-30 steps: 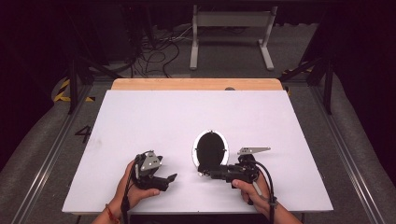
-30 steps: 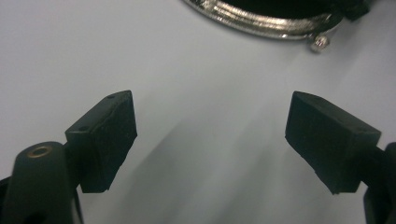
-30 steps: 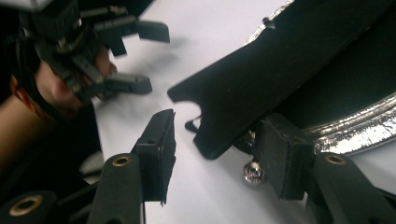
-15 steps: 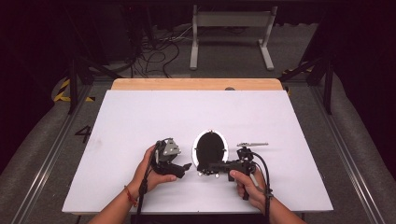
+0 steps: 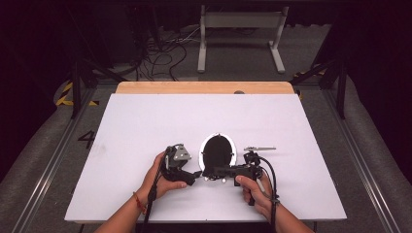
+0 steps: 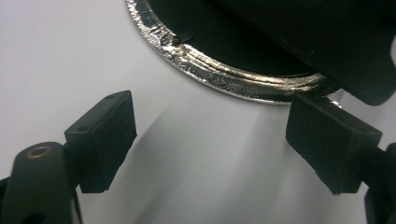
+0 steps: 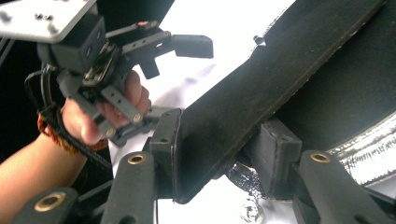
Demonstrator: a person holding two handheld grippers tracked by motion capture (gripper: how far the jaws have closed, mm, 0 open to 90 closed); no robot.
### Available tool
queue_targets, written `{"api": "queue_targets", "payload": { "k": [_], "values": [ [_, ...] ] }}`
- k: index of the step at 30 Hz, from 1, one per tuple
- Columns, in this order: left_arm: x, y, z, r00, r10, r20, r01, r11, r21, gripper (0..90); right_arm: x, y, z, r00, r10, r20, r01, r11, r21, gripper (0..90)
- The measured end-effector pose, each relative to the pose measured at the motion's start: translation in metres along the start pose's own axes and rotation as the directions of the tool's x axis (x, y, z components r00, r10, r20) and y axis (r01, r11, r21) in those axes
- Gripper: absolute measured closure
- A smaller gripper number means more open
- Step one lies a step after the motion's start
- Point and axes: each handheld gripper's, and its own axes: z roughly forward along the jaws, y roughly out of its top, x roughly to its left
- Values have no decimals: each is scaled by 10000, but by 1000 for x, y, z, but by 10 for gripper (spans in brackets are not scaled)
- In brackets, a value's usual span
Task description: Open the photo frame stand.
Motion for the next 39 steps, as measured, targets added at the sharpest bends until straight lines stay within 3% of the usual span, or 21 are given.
{"api": "queue_targets", "payload": {
  "k": [2,4,6,7,11,12,13,16,20,29,32,35,37,39],
  "values": [
    [3,2,1,9995,257,-182,-250,9991,328,173,0,0,0,9997,-252,-16,252,9997,34,576],
    [9,7,3,9999,8,106,-13,9991,432,173,2,1,0,9974,-721,58,720,9973,159,576],
    [12,10,4,9999,3,122,-8,9993,364,173,4,2,0,9928,-1195,125,1192,9925,274,577],
    [16,11,6,9998,77,172,-85,9989,460,173,4,2,0,9928,-1195,125,1192,9925,274,577],
    [27,12,10,9985,-384,395,373,9989,269,152,9,3,0,9830,-1817,266,1805,9828,401,577],
    [29,11,11,9970,-563,536,552,9982,225,137,11,3,0,9754,-2177,344,2161,9754,447,576],
    [30,10,11,9963,-610,600,605,9981,105,137,11,3,0,9754,-2177,344,2161,9754,447,576],
    [34,10,9,9910,-838,1043,854,9963,-107,147,15,3,1,9584,-2822,434,2799,9586,523,576],
    [32,13,10,9883,-746,1333,778,9968,-187,148,20,1,1,9312,-3612,483,3584,9318,578,576],
    [29,16,8,9841,-128,1772,206,9989,-423,204,21,0,0,9137,-4035,478,4006,9143,605,576],
    [31,16,8,9831,-232,1814,323,9984,-470,187,22,0,0,9060,-4208,453,4177,9063,642,576],
    [33,16,8,9827,-380,1814,506,9966,-650,184,22,0,0,9060,-4215,399,4187,9060,619,576],
    [34,16,7,9817,-361,1869,530,9949,-860,216,21,0,0,9067,-4201,378,4176,9066,609,576],
    [33,17,7,9811,-312,1912,510,9937,-997,255,22,0,0,8997,-4349,364,4323,8996,622,576]
  ]
}}
